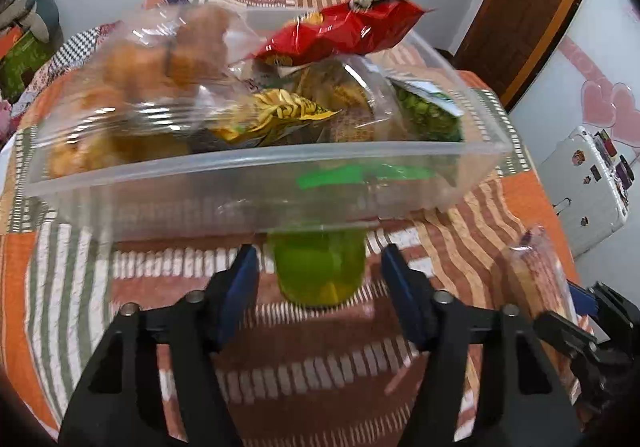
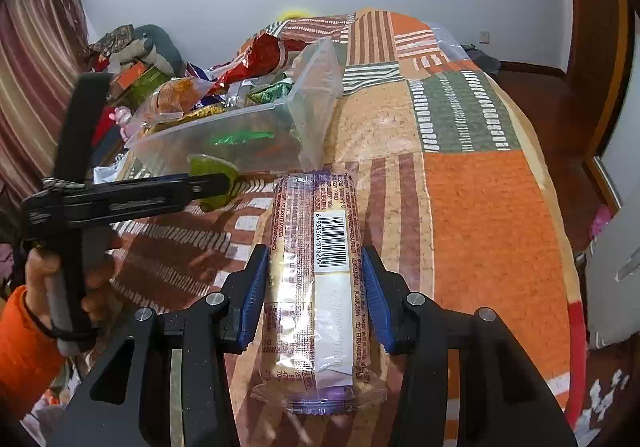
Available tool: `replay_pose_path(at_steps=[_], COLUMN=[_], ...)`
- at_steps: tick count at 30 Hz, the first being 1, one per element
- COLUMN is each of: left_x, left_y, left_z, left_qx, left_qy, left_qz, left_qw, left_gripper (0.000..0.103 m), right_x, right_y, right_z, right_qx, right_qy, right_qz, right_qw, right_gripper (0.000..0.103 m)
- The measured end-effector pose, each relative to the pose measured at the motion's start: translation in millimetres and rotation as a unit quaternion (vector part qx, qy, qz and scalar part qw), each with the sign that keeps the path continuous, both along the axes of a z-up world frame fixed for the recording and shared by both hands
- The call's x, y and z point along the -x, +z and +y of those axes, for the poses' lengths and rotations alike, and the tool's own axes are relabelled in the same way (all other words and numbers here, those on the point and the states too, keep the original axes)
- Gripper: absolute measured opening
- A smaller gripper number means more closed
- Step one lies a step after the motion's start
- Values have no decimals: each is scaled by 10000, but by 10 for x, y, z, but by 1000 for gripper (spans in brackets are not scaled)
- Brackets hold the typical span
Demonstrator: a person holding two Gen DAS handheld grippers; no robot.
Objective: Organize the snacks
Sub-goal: 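Place the green jelly cup in the box with left tool while right tool lowers the biscuit roll in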
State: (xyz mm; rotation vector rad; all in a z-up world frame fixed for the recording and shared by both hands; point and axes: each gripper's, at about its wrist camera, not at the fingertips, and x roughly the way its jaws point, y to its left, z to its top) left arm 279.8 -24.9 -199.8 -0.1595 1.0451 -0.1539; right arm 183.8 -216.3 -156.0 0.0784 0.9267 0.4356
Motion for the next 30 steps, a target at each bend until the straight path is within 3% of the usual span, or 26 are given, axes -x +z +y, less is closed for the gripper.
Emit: replay_pose_path(at_steps=[2,14,22,30], left_x=[-41,312,615,557], left_y=[-46,141,619,1126], left_z=[1,-2,254,428], left_qx=[5,-24,153,173], left_qy=[61,-199,-142,-131], left_qz=[1,-380,-894,-1383], left_qw=[10000,9991,9958,9902], left_gripper=[48,46,46,46], right_x=[-16,-148,-267,-458], right_y=[9,226,478,664], right_z=[19,115,288,497], right_qx=[-9,-149,-277,-401], right_qy=[3,-28,21,108], right_qz=[-11,-258,-562,-839], right_qw=[10000,9996,9980,9956], right_gripper=[42,42,42,42])
